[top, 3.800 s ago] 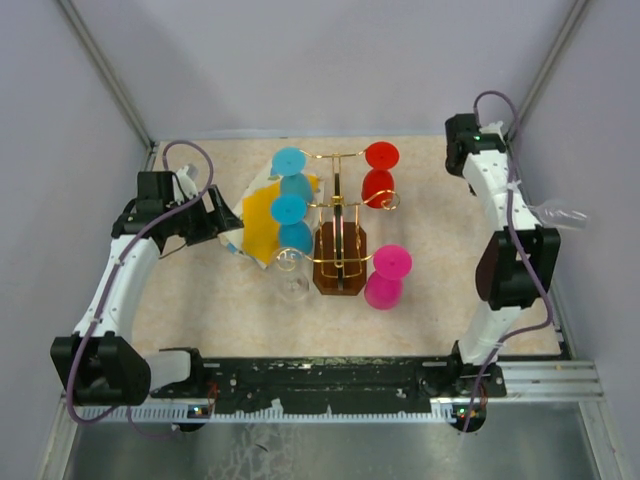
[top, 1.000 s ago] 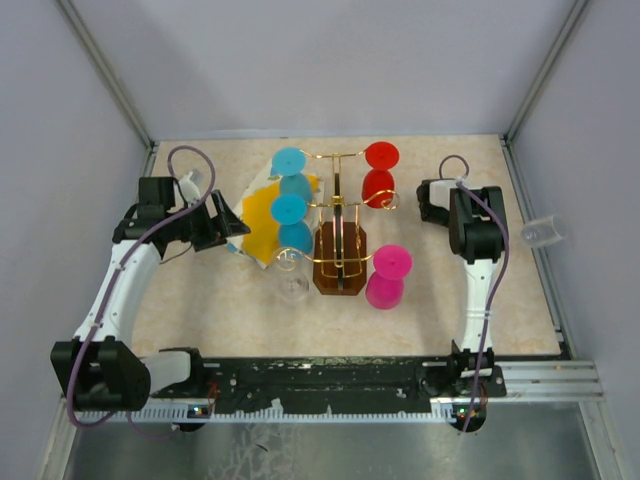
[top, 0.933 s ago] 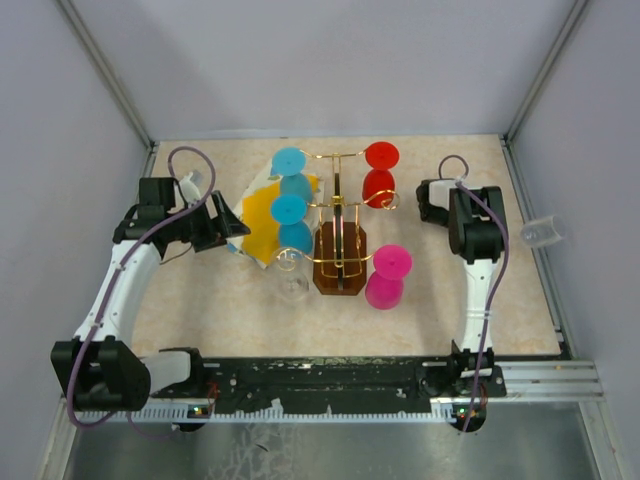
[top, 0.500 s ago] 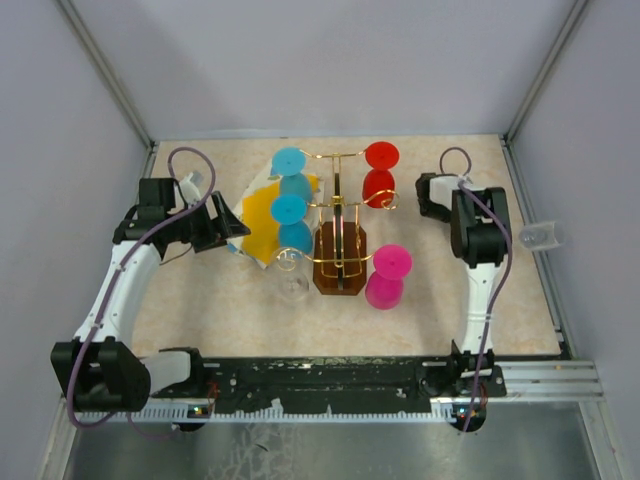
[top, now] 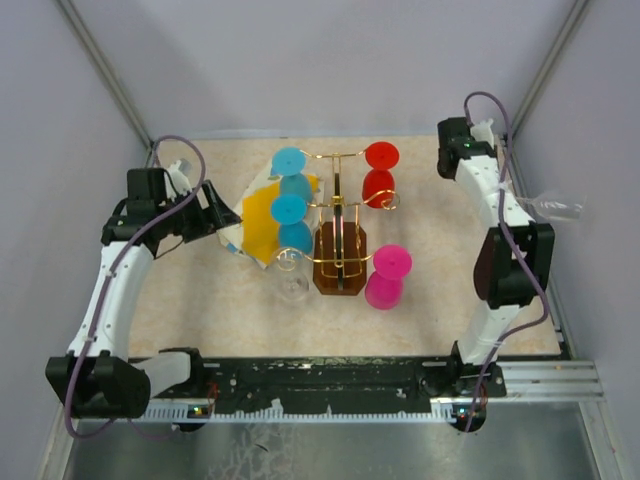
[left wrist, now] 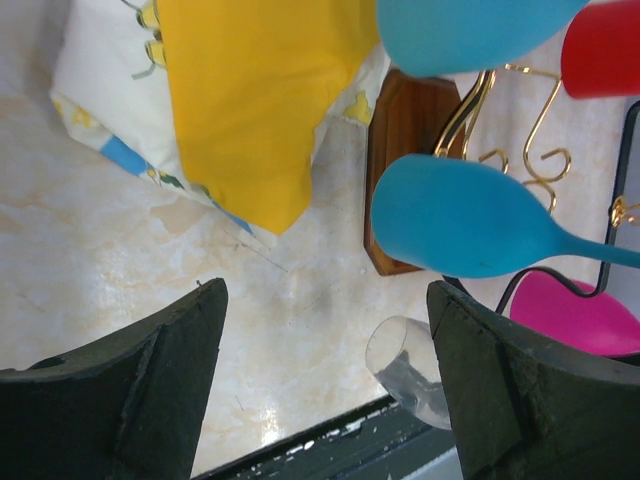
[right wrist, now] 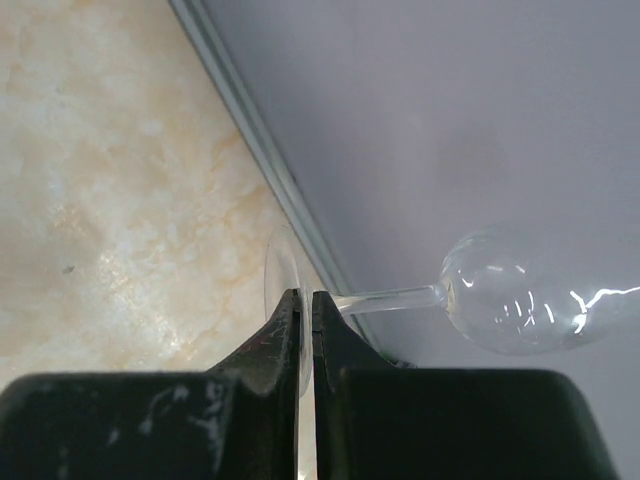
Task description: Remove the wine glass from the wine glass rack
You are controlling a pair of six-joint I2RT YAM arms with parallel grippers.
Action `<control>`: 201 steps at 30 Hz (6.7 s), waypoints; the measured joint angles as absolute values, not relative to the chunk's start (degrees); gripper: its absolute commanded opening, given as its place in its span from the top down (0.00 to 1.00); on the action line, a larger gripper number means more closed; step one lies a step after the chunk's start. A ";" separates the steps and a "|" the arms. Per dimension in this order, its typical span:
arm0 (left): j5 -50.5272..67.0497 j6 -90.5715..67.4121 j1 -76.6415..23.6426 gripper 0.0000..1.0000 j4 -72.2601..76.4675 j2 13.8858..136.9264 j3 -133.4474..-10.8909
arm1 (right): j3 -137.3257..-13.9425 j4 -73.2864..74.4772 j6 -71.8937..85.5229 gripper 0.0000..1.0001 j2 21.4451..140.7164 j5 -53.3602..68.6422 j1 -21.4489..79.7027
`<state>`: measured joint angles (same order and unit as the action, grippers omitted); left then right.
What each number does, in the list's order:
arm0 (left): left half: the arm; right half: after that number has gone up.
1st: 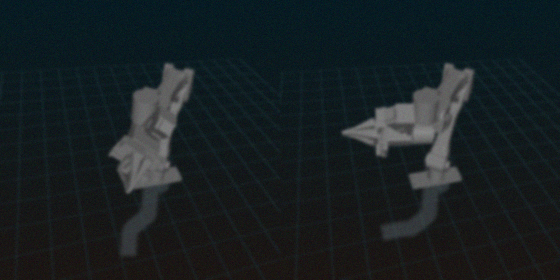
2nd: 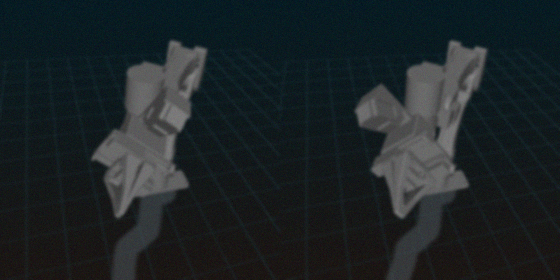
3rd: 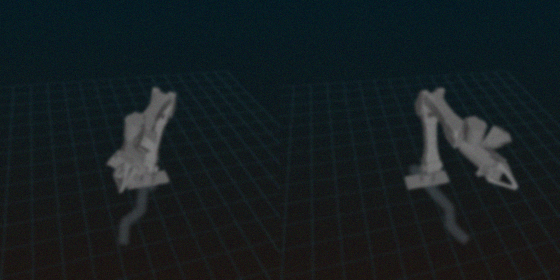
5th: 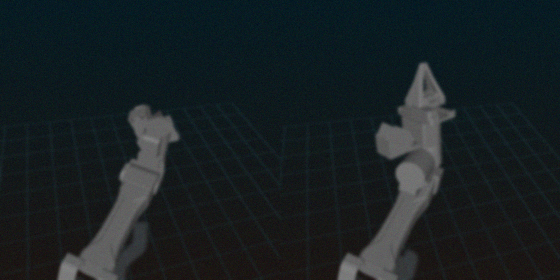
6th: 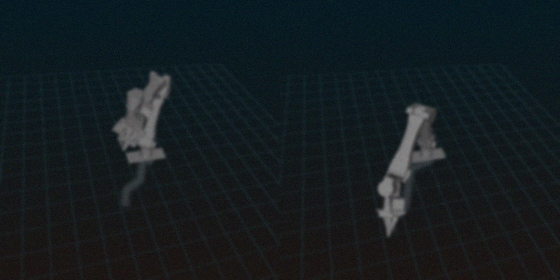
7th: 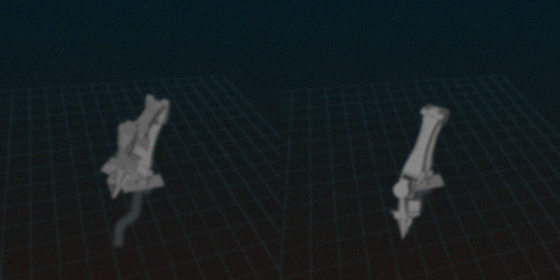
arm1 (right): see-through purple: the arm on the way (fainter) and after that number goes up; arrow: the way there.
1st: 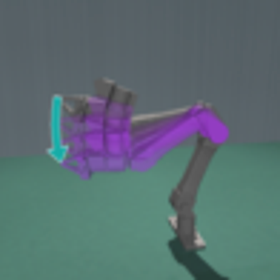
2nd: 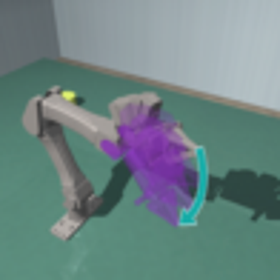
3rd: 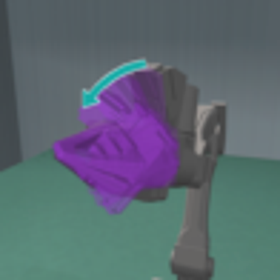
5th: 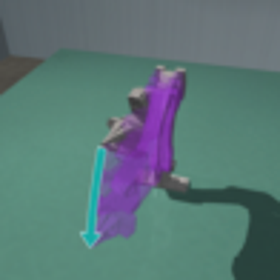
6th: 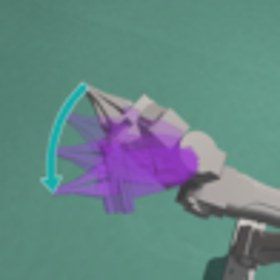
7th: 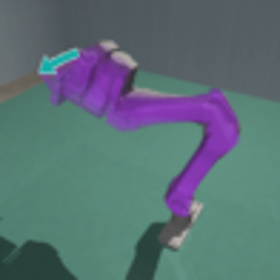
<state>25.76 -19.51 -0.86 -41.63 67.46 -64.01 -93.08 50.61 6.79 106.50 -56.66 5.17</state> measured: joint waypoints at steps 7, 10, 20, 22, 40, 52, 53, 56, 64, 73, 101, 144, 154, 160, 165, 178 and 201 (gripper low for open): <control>21.34 -21.69 -0.86 0.15 -42.09 63.57 -71.59 | -88.07 42.24 -5.26 1.00 90.08 -59.42 11.42; 20.78 -23.20 -0.86 0.15 -42.04 63.83 -74.30 | -88.31 39.72 -9.43 1.00 83.53 -58.85 15.92; 27.35 -33.56 -0.86 0.21 -35.88 64.31 -74.39 | -110.59 47.13 -10.26 1.00 74.81 -32.21 24.49; 28.03 -35.31 -0.86 0.21 -35.70 64.40 -75.37 | -115.59 48.34 -9.78 1.00 74.08 -21.08 25.08; 48.36 -56.40 -1.26 0.01 -31.81 63.51 -86.63 | -99.02 20.47 6.28 1.00 64.40 55.61 25.78; 54.26 -74.52 -4.84 0.00 -21.37 61.71 -86.15 | -106.80 24.71 -1.23 1.00 73.34 50.41 45.82; 54.26 -75.13 -5.23 0.00 -21.37 61.82 -86.15 | -107.92 25.82 -2.76 1.00 74.72 48.90 47.27; 54.26 -76.77 -5.93 0.00 -21.34 62.04 -86.02 | -108.47 28.21 -5.61 1.00 76.90 45.30 49.41; 54.22 -78.83 -6.66 0.00 -21.39 63.37 -85.49 | -109.93 31.48 -9.02 1.00 80.44 40.14 52.16; 52.77 -77.76 -7.84 0.00 -22.55 64.58 -85.06 | -111.79 31.77 -10.00 1.00 80.86 39.94 54.72; 50.89 -77.19 -9.28 0.48 -21.87 64.99 -83.37 | -113.01 33.36 -11.00 0.43 82.43 39.29 56.14; -18.28 -19.66 -3.14 0.50 -7.33 84.93 -87.26 | -119.66 58.94 13.47 0.01 76.90 -1.02 25.02; -30.00 -6.24 -3.11 0.52 14.44 93.14 -74.24 | -113.12 58.37 18.59 0.01 79.70 12.73 15.38; -34.46 -0.93 -2.83 0.49 29.32 98.59 -70.37 | -110.13 56.21 19.05 0.09 79.96 17.52 12.58; -35.83 1.34 -2.07 0.46 37.74 102.94 -66.78 | -105.82 54.15 19.73 0.10 80.55 21.10 9.82; -36.84 7.31 1.91 0.49 48.86 112.07 -66.50 | -104.60 51.03 19.75 0.10 81.60 23.29 9.58; -34.94 5.56 3.05 0.39 51.57 115.92 -64.01 | -99.09 48.38 19.73 0.10 81.58 24.12 9.47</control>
